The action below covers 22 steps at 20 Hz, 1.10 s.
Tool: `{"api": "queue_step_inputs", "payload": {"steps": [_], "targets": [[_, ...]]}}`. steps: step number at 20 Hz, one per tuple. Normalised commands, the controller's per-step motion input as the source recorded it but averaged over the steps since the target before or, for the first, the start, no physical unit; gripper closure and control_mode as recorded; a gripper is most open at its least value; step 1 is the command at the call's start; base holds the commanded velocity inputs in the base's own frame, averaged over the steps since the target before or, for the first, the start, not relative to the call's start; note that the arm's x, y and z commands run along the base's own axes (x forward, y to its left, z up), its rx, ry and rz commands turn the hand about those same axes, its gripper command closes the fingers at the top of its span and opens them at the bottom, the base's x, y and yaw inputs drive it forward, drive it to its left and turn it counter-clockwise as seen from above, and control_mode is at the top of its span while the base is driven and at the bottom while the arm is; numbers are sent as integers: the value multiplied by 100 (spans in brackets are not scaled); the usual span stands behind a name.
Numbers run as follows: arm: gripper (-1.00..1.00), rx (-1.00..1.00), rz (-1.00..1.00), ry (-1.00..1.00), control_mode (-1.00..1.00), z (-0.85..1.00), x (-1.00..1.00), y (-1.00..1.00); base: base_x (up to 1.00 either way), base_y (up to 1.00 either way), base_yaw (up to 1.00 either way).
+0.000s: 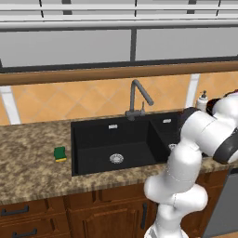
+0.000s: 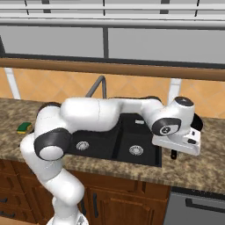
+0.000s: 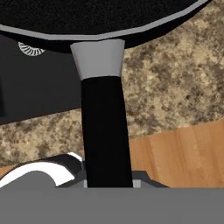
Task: Pick the pan and sponge and place them into the sink. Then turn on the water.
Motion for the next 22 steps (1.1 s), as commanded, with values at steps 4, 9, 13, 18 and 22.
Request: {"api": "queue_step_inputs", "payload": {"steps": [4, 9, 13, 18, 22], "targets": [[100, -10, -3, 3, -100, 25, 0, 100, 0, 0, 0], [100, -1, -1, 6, -100, 25, 0, 99, 0, 0, 0], [100, -3, -2, 2, -100, 23, 9, 100, 0, 0, 0], [100, -1, -1, 6, -100, 28, 28, 97, 0, 0, 0], [100, 2, 0, 9, -100, 33, 23, 66, 0, 0, 0]]}}
